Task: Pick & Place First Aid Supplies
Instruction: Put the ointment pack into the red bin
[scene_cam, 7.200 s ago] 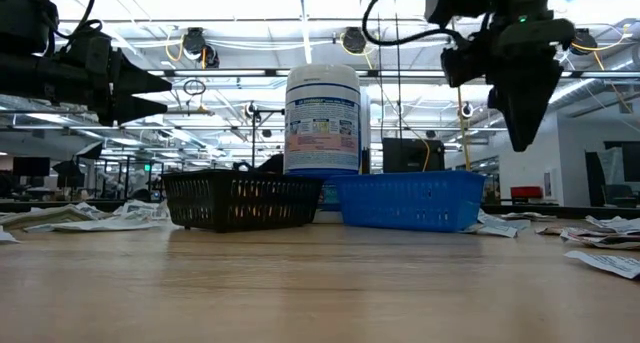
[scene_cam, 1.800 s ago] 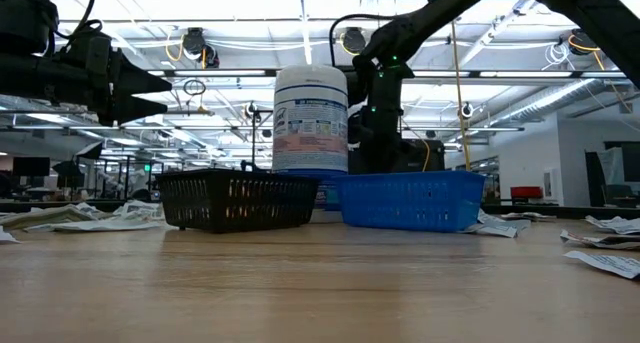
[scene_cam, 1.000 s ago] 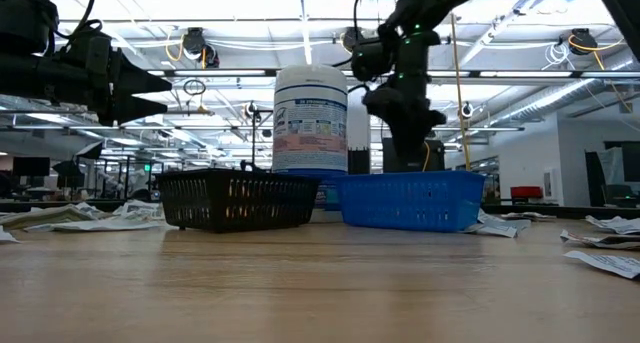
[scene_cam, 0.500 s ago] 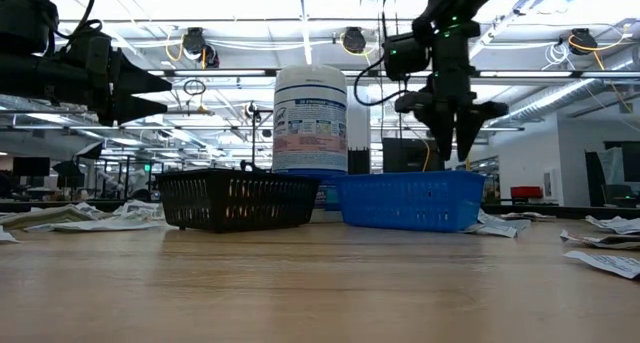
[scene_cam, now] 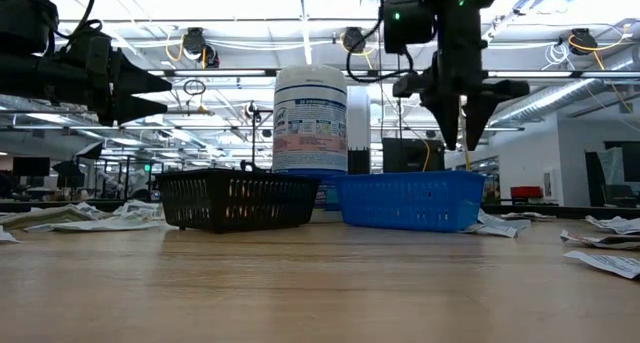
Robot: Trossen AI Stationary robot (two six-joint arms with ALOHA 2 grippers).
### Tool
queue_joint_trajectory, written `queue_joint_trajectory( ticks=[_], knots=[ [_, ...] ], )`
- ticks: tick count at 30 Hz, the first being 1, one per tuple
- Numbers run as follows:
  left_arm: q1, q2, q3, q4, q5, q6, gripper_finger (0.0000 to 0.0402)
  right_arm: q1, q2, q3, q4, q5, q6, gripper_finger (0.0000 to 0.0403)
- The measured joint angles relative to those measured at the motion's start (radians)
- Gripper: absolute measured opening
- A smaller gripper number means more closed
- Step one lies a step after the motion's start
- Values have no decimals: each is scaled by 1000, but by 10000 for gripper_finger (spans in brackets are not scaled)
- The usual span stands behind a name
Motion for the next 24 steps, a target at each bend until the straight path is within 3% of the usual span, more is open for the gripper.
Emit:
queue_joint_trajectory(
  ticks=[14, 24],
  knots=[
    [0, 0, 0, 0, 0, 0, 392, 434, -1, 0, 1, -2, 488, 130],
    [0, 0, 0, 0, 0, 0, 392, 610, -1, 0, -14, -1, 749, 130]
  ],
)
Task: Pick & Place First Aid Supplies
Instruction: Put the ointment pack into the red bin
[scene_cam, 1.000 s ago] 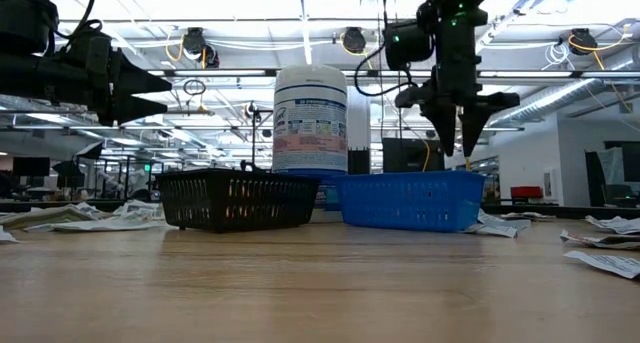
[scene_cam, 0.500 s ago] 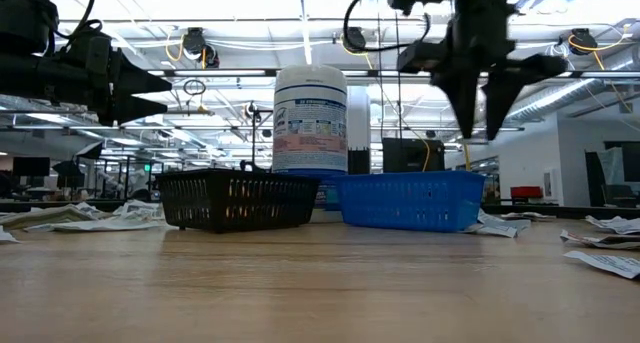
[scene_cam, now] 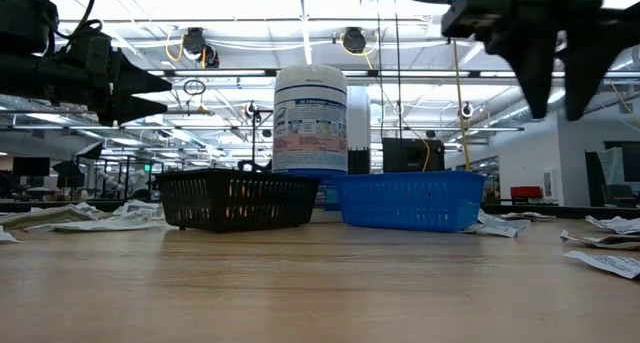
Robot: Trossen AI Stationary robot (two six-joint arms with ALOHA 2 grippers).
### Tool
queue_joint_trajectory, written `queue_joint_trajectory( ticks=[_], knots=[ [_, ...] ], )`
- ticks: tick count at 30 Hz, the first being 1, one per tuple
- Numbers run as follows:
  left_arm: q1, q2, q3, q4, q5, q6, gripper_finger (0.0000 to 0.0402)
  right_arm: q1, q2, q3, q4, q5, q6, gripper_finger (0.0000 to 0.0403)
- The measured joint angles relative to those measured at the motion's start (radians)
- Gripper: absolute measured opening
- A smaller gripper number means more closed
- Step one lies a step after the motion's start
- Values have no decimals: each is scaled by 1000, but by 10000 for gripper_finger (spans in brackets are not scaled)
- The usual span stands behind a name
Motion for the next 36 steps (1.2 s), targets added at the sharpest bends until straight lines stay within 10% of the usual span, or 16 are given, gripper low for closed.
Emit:
queue_joint_trajectory(
  ticks=[36],
  knots=[
    [0, 0, 0, 0, 0, 0, 392, 74, 65, -393, 520, -100, 168, 124]
  ],
)
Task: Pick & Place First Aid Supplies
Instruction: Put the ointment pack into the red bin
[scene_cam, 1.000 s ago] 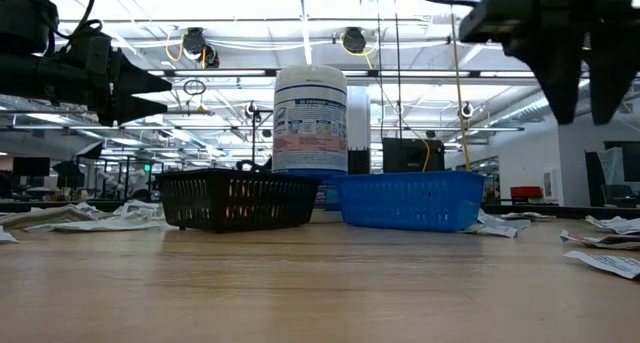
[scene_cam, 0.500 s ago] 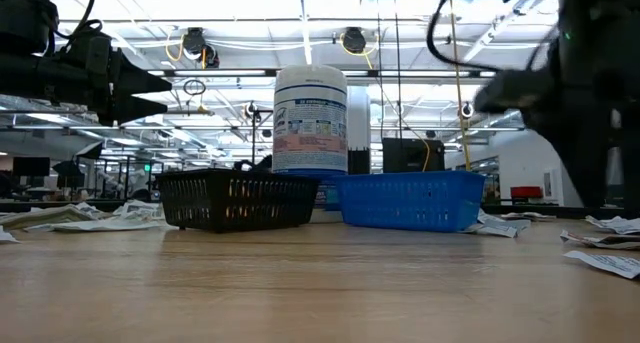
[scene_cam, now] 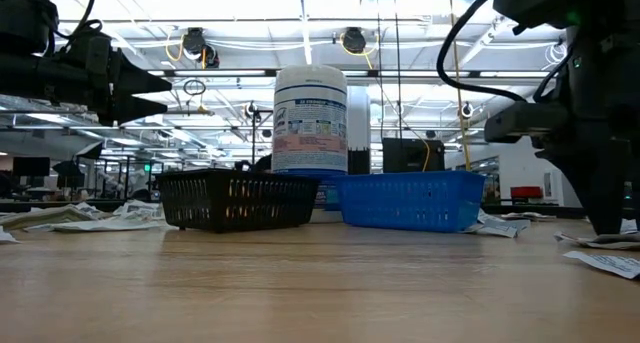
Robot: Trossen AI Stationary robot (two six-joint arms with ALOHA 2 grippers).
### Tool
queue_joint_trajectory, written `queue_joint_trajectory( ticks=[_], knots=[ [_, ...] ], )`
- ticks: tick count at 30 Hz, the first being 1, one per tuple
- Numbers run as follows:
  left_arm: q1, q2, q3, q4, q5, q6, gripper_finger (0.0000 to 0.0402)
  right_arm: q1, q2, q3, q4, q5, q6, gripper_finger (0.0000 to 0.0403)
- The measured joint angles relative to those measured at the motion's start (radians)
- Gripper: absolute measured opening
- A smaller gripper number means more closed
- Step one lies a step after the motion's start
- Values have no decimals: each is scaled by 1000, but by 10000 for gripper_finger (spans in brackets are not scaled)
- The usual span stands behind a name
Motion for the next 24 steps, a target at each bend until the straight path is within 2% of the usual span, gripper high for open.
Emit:
queue_joint_trajectory(
  ticks=[3, 10, 24],
  knots=[
    [0, 0, 0, 0, 0, 0, 392, 0, 1, -9, -4, -3, 0, 100],
    [0, 0, 0, 0, 0, 0, 392, 0, 2, -16, -8, 4, -33, 10],
    [0, 0, 0, 0, 0, 0, 392, -21, -41, 21, -42, 31, -68, 0]
  ],
)
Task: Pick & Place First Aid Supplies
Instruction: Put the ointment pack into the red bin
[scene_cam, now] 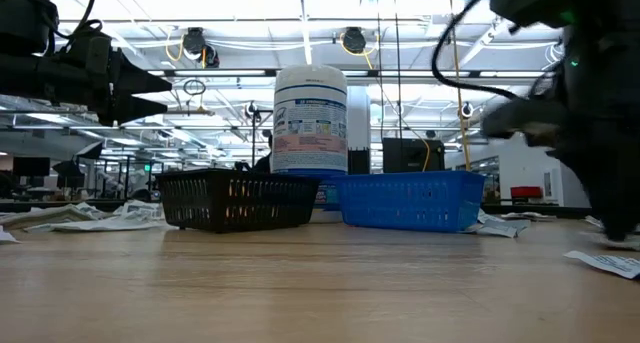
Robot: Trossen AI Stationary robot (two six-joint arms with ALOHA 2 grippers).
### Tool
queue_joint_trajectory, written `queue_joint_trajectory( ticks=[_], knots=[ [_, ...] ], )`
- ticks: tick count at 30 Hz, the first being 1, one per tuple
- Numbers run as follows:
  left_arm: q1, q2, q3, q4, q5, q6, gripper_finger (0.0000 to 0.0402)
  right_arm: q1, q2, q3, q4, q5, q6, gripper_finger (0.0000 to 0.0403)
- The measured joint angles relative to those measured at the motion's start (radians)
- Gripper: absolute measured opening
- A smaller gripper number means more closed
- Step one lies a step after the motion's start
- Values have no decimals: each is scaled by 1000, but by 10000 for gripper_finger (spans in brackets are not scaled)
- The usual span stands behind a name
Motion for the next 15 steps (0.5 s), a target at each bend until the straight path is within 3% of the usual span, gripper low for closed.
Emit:
queue_joint_trajectory(
  ticks=[15],
  knots=[
    [0, 0, 0, 0, 0, 0, 392, -93, -155, 9, -127, -65, -257, 0]
  ],
)
